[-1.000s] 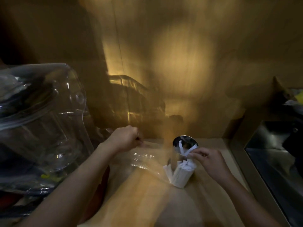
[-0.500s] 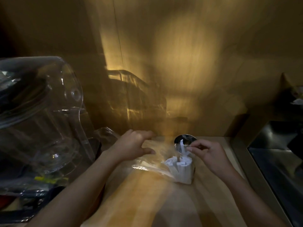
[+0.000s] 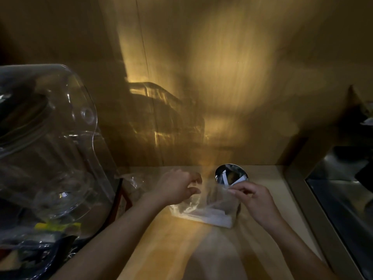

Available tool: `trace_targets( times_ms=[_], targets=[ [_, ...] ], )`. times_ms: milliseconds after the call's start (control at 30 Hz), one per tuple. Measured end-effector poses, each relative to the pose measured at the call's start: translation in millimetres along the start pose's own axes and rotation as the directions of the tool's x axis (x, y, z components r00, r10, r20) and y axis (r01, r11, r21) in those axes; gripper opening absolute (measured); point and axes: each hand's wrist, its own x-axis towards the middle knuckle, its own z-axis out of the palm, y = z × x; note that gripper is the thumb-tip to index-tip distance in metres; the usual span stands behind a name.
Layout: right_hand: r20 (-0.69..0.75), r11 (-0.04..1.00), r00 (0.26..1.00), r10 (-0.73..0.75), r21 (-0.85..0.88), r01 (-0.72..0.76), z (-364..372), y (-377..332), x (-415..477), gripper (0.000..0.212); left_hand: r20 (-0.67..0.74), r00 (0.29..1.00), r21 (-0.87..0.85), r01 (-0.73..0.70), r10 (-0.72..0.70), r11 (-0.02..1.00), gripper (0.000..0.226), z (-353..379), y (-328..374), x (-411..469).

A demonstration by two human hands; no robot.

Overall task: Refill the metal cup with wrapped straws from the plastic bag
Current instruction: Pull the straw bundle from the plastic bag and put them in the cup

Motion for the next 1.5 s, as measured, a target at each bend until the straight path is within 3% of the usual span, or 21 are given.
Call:
trace_targets(
  times_ms=[100, 200, 367, 500, 633, 833, 1100, 1500],
  targets=[
    [-0.100, 0.997, 0.994, -0.043, 0.061, 0.049, -1.8, -5.8, 0.7, 0.024, 0.004, 1.000, 0.043, -0.002, 0.002, 0.999, 0.014, -5.4, -4.4, 1.4],
    [-0.147, 0.996, 0.988, -0.051, 0.068, 0.061, -5.0, -6.1, 0.0, 0.021, -0.182, 0.981, 0.184, -0.034, 0.068, 0.982, 0.016, -10.7, -3.8, 2.2],
    [-0.157, 0.995, 0.988, -0.018, 0.098, 0.034, -5.7, 3.9, -4.5, 0.021, -0.166, 0.985, 0.117, -0.016, 0.036, 0.993, 0.013, -6.6, -2.1, 2.6],
    [-0.155, 0.994, 0.988, 0.028, 0.107, -0.012, -12.3, 12.1, -9.8, 0.025, -0.061, 0.998, 0.124, -0.006, 0.014, 0.992, 0.010, -4.9, -13.6, -1.8],
    [-0.184, 0.992, 0.982, 0.049, 0.126, -0.026, -17.1, 13.4, -11.5, 0.021, -0.134, 0.990, 0.215, -0.017, 0.046, 0.977, 0.017, -3.4, -11.3, -2.0],
    [-0.147, 0.990, 0.981, 0.124, 0.091, -0.111, -16.6, 23.1, -12.5, 0.015, -0.012, 0.997, 0.243, -0.070, 0.075, 0.967, 0.025, 1.9, 3.9, 6.1],
    [-0.137, 0.973, 0.969, 0.206, 0.137, -0.187, -18.2, 37.0, -22.0, 0.019, -0.079, 0.989, 0.135, -0.111, 0.122, 0.985, 0.014, -39.1, 29.6, 23.0],
    [-0.232, 0.886, 0.922, 0.309, 0.423, -0.191, -33.4, 49.8, -29.2, 0.017, -0.102, 0.970, 0.028, -0.218, 0.219, 0.976, 0.011, -141.6, 81.5, 49.7]
  ],
)
